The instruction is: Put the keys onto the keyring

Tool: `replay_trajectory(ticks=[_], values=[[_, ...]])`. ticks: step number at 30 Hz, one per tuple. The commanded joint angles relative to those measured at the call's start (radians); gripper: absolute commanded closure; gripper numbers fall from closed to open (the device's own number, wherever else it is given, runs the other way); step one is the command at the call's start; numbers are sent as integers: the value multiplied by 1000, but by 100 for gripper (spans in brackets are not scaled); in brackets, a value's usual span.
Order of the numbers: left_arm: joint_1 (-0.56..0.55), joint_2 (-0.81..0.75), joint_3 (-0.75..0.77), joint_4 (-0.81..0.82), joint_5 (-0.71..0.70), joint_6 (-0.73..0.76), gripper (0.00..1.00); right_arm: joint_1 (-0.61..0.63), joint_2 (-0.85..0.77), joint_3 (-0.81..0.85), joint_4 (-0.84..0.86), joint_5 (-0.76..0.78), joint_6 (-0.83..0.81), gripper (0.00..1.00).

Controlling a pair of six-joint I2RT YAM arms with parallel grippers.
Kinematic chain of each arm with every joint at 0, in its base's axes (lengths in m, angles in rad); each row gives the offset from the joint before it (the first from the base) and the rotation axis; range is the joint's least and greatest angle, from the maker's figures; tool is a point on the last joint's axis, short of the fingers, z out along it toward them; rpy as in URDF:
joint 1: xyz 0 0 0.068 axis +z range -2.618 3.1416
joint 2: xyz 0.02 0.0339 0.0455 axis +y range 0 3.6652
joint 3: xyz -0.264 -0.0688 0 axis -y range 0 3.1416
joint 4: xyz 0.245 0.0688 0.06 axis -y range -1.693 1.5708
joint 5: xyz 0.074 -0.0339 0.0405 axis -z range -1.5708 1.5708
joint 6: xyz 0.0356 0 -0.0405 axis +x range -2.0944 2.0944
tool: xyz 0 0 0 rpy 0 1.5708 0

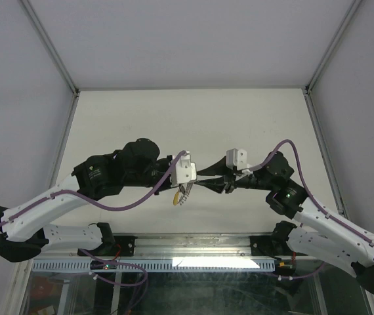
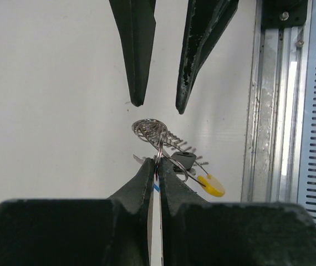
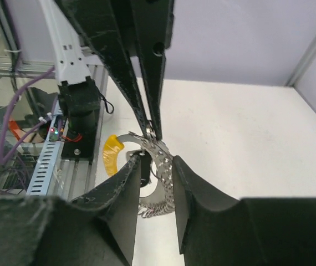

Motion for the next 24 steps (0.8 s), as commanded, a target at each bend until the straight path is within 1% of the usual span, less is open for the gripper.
replay_trajectory(ticks=[1, 5, 7, 15, 20, 24], values=[[-5, 49, 96, -141, -79, 32, 100, 1, 3, 36, -62, 123, 1, 70], [-5, 96, 124, -208, -102, 37, 100, 1, 39, 36, -49, 107, 33, 74], [-5, 113, 137, -235, -119, 39, 100, 1, 63, 35, -30, 90, 53, 75], [-17, 172, 186, -321, -194, 34, 100, -1, 156, -20, 155, 11, 201, 72], [-67, 214, 212, -373, -276, 9, 100, -1, 197, -48, 248, -9, 260, 70], [-85, 229, 224, -385, -284, 2, 100, -1, 232, -68, 330, -39, 298, 69]])
